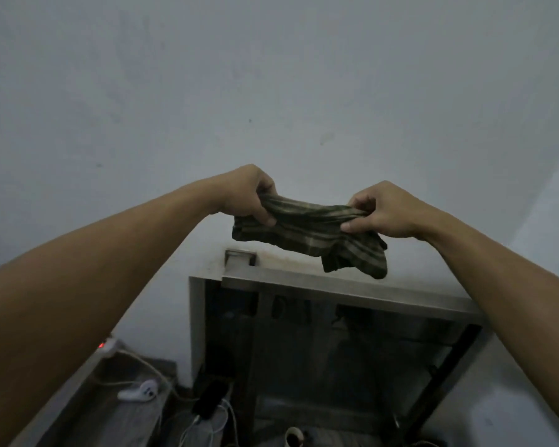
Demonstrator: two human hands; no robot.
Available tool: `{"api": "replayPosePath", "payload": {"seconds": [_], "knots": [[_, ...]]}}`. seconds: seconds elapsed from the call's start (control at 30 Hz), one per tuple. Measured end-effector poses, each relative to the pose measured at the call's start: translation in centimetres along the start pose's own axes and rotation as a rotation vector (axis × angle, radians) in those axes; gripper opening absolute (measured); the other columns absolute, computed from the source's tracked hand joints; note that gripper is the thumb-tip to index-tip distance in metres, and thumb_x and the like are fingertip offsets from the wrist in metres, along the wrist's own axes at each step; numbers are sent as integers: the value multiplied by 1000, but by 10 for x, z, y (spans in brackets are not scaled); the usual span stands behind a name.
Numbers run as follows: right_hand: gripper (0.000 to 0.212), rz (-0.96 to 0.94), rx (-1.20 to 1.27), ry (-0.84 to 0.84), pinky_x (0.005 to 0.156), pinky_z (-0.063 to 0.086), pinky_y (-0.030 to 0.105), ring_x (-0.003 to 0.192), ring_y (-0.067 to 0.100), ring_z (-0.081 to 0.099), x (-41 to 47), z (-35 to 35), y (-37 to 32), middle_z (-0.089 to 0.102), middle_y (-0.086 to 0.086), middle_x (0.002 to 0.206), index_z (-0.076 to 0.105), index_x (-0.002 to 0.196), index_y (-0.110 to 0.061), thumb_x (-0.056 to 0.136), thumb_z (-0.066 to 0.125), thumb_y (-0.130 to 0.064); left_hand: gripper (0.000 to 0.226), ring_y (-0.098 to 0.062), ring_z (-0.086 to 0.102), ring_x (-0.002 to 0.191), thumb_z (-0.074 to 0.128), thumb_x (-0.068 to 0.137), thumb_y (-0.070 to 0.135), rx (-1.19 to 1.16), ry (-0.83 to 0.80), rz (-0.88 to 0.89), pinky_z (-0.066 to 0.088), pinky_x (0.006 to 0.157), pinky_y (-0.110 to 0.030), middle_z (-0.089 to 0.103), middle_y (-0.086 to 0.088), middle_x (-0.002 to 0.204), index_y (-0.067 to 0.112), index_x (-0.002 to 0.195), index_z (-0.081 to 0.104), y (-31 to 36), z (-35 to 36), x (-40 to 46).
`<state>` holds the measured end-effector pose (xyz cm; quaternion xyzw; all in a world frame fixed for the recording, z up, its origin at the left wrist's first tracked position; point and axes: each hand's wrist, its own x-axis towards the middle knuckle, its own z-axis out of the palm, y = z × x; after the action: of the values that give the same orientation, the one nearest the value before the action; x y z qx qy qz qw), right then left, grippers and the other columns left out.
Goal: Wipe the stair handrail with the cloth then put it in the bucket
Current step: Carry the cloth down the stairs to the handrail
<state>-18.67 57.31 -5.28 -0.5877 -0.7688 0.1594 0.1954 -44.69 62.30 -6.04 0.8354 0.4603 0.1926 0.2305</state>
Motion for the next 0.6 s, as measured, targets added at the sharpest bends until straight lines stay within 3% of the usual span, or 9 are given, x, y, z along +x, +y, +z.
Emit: {"api": "replayPosePath", "payload": {"seconds": [0.27, 0.33, 0.47, 0.6], "knots": [[14, -383, -75, -155, 62, 42, 28, 75, 17, 59, 115, 78, -55, 64, -1, 79, 60, 78, -21, 81, 73, -23, 13, -15, 62, 75, 76, 75, 9, 58, 309, -324, 53, 67, -27, 66, 3, 82, 12, 84, 67, -80, -29, -75], [18, -460, -86, -207, 63, 43, 28, 77, 17, 59, 134, 102, -80, 62, -3, 82, 56, 76, -26, 79, 72, -20, 13, -16, 60, 74, 73, 74, 7, 117, 360, -410, 52, 65, -28, 63, 6, 79, 13, 83, 65, -97, -33, -101], [18, -567, -102, -337, 61, 42, 27, 78, 19, 56, 160, 154, -138, 59, 2, 85, 51, 77, -24, 83, 63, -12, 14, -21, 61, 85, 68, 77, 4, 187, 424, -567, 54, 76, -34, 64, -2, 89, 10, 89, 62, -126, -44, -159], [19, -698, -89, -408, 59, 39, 26, 76, 20, 55, 175, 206, -204, 58, 3, 83, 49, 77, -22, 85, 56, -6, 19, -19, 62, 83, 66, 80, 2, 160, 477, -704, 51, 68, -28, 64, -2, 91, 15, 92, 58, -155, -58, -220]]}}
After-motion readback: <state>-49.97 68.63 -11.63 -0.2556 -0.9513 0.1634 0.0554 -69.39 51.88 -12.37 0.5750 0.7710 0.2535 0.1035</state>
